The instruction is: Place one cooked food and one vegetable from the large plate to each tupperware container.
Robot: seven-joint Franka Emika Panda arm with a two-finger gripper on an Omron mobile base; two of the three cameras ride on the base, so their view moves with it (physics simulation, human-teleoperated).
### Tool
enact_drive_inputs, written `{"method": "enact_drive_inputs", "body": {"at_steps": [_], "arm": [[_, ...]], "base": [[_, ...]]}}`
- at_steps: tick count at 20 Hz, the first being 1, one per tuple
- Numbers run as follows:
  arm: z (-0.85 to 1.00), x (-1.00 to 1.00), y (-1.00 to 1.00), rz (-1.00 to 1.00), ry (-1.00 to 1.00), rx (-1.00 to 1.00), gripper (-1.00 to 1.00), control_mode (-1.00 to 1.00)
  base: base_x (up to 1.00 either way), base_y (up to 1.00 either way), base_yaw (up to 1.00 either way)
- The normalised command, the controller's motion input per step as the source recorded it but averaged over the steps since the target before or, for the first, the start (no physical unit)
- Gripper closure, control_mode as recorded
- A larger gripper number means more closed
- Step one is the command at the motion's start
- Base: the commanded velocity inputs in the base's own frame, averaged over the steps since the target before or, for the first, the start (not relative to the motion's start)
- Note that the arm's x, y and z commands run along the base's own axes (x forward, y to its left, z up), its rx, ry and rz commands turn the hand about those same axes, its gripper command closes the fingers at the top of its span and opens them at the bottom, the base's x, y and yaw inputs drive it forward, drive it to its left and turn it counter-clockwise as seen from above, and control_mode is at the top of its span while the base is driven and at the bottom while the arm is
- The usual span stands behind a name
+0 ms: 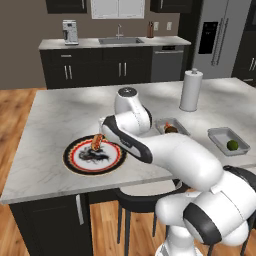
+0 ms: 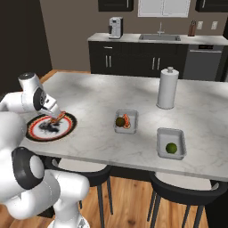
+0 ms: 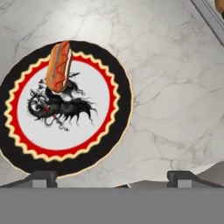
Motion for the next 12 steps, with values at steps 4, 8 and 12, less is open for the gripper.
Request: {"method": "enact_drive_inputs", "body": {"at_steps": [4,8,12], "arm": [[-0.08,0.25,0.41,0.00,-0.03,0.00,-1.00,-1.00],[-0.23,0.50,0.09,0.00,0.00,0.00,-1.00,-1.00],[-0.18,0.47,0.03,0.00,0.00,0.00,-1.00,-1.00]], "base": [[0.00,0.00,0.00],[0.00,0.00,0.00],[0.00,0.00,0.00]]}}
